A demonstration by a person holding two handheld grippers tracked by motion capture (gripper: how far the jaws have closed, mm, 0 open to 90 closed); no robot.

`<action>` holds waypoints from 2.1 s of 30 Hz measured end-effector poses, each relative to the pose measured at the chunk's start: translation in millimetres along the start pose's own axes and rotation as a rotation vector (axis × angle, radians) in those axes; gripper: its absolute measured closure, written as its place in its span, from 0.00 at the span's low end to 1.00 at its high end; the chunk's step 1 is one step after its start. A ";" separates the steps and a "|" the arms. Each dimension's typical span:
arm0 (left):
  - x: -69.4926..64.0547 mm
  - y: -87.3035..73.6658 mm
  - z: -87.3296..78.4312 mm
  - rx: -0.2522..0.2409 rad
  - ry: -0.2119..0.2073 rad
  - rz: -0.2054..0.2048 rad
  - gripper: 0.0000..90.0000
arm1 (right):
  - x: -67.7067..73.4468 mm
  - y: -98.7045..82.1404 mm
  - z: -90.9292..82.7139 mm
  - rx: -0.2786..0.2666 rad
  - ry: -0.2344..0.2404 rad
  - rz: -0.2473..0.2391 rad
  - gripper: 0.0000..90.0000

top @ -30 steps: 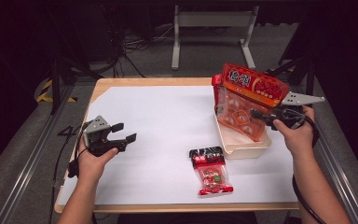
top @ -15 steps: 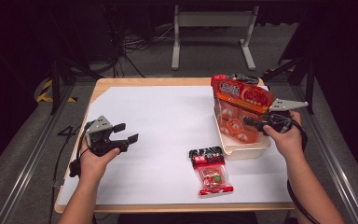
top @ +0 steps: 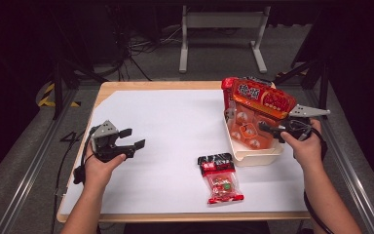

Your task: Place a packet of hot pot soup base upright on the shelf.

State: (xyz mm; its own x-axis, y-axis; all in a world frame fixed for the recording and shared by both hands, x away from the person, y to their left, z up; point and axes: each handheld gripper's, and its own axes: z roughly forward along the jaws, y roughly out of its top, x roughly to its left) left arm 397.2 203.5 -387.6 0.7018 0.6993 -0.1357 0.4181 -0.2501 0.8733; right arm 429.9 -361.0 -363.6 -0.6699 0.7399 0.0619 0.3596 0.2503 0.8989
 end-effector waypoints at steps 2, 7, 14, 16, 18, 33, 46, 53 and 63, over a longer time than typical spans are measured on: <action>-0.3 0.3 0.7 0.005 -0.007 0.003 0.33 | 0.4 1.7 -3.8 0.003 -0.024 -0.017 0.49; -2.1 1.8 3.1 0.002 -0.012 0.006 0.33 | 1.2 4.4 -15.8 -0.021 -0.073 -0.014 0.36; -6.8 4.9 6.6 -0.007 -0.034 0.000 0.33 | 10.4 4.6 -27.9 -0.014 -0.103 -0.046 0.33; -8.5 5.5 7.4 -0.011 -0.040 -0.009 0.32 | 13.6 6.5 -31.4 -0.016 -0.113 -0.051 0.33; -9.5 6.7 7.9 -0.015 -0.047 -0.003 0.32 | 16.4 9.0 -35.0 -0.007 -0.125 -0.051 0.32; -35.1 20.7 21.0 -0.008 -0.155 0.020 0.33 | 33.1 10.5 -54.9 -0.020 -0.148 -0.060 0.34; -67.9 33.1 43.0 0.026 -0.228 0.092 0.25 | 45.9 8.9 -71.3 -0.079 -0.195 -0.066 0.35; -81.7 37.1 60.7 0.034 -0.265 0.072 0.18 | 60.8 13.7 -66.5 -0.112 -0.151 -0.102 0.35; -93.0 35.4 87.6 0.021 -0.338 0.048 0.28 | 71.5 17.7 -62.8 -0.120 -0.121 -0.138 0.36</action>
State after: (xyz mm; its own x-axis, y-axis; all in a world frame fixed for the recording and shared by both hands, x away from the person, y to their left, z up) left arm 397.2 70.9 -385.1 0.8708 0.4262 -0.2450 0.3892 -0.2932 0.8732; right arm 347.6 -342.8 -316.1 -0.6220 0.7751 -0.1113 0.1854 0.2839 0.9408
